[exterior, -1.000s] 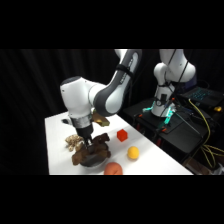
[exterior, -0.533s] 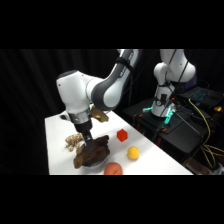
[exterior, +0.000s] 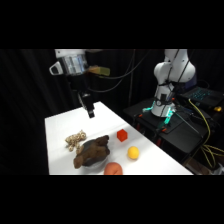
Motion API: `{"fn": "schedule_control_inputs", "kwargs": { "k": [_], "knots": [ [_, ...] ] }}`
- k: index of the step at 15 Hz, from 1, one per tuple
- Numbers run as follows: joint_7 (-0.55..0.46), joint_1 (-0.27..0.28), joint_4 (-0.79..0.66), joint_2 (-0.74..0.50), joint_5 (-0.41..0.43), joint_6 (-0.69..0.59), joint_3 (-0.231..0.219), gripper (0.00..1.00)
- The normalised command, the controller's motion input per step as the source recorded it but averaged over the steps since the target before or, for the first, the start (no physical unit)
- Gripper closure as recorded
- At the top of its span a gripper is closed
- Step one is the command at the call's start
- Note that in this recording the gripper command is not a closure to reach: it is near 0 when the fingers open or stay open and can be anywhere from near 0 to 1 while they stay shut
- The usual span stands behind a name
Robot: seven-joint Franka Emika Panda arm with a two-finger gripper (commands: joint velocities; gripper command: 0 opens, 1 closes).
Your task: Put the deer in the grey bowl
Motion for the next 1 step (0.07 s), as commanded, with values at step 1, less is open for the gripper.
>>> {"fn": "schedule_control_inputs", "kwargs": {
  "k": [1],
  "knots": [
    [0.00, -0.035, 0.04, -0.34, 0.006, -0.39, -0.053, 0.00]
  ]
}}
